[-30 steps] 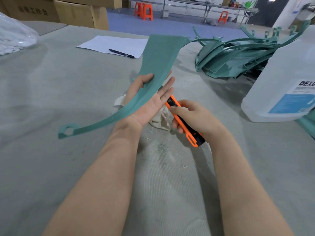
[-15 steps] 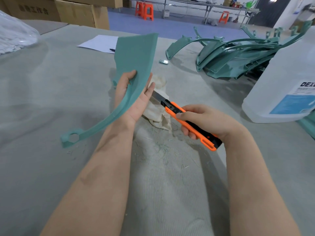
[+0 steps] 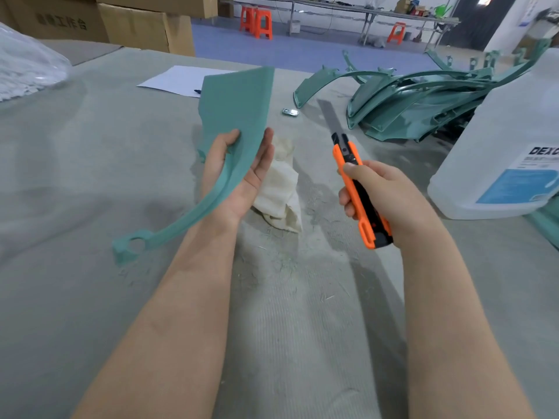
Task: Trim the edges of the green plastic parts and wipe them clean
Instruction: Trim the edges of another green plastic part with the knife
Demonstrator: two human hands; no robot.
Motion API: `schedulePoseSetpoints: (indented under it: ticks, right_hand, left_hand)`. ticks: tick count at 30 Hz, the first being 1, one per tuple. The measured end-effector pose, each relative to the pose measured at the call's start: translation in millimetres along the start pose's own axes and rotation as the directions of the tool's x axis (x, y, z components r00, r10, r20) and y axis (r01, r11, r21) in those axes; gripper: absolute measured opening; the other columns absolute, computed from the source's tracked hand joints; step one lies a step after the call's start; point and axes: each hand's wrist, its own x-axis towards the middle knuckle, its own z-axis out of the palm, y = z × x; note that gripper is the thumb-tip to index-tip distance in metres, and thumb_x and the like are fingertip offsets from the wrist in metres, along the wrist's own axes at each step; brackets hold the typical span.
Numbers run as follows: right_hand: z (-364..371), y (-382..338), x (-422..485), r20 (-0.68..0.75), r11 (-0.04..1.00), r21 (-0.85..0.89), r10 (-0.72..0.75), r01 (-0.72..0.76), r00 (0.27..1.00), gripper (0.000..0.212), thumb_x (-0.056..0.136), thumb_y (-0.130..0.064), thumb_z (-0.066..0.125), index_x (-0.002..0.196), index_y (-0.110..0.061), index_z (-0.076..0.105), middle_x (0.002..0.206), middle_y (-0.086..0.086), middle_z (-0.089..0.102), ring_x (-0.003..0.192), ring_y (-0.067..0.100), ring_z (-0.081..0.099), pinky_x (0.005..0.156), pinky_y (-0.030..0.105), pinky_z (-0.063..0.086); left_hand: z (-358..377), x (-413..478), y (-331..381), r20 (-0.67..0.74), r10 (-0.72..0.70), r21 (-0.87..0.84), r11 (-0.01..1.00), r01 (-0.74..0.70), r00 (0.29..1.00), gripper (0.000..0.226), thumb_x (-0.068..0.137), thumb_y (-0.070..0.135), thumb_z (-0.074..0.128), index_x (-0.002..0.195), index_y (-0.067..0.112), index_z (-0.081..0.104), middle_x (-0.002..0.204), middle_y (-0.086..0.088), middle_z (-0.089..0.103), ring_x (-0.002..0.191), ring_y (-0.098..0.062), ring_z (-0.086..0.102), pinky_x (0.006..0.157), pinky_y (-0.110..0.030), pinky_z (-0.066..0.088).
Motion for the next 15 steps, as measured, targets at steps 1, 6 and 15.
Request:
schedulePoseSetpoints:
  ticks: [1, 6, 15]
  right_hand:
    - [2, 1, 2, -0.054, 1.000, 0.021, -0.020, 0.022, 0.998, 0.017, 0.099, -0.026, 0.051, 0.103, -0.012, 0.059, 0.056, -0.002, 0.062, 0.045, 0.012, 0.053, 0.045, 0.019, 0.044]
    - [9, 9, 8, -0.240, 0.989, 0.041, -0.125, 0.139, 0.963, 0.007, 0.098, -0.028, 0.052, 0.097, -0.022, 0.055, 0.057, -0.005, 0.064, 0.047, 0.010, 0.058, 0.047, 0.018, 0.047]
    - [11, 15, 15, -0.336, 0.986, 0.024, -0.147, 0.165, 0.930, 0.004, 0.097, -0.027, 0.052, 0.100, -0.025, 0.053, 0.066, -0.002, 0.065, 0.049, 0.006, 0.060, 0.054, 0.021, 0.049]
  left_hand:
    - [2, -1, -2, 0.009, -0.027, -0.002, 1.000, 0.027, 1.000, 0.019, 0.096, 0.010, 0.044, 0.107, 0.005, 0.059, 0.105, -0.011, 0.064, 0.086, -0.023, 0.069, 0.079, -0.030, 0.056]
    - [9, 0, -21, -0.082, -0.034, 0.359, 0.931, 0.061, 0.996, 0.015, 0.100, 0.011, 0.045, 0.104, 0.006, 0.059, 0.080, -0.007, 0.073, 0.068, -0.017, 0.071, 0.065, -0.025, 0.056]
    - [9, -9, -39, 0.028, -0.107, 0.631, 0.773, 0.065, 0.994, 0.015, 0.100, 0.013, 0.046, 0.113, 0.015, 0.054, 0.095, -0.002, 0.075, 0.084, -0.028, 0.073, 0.064, -0.026, 0.057]
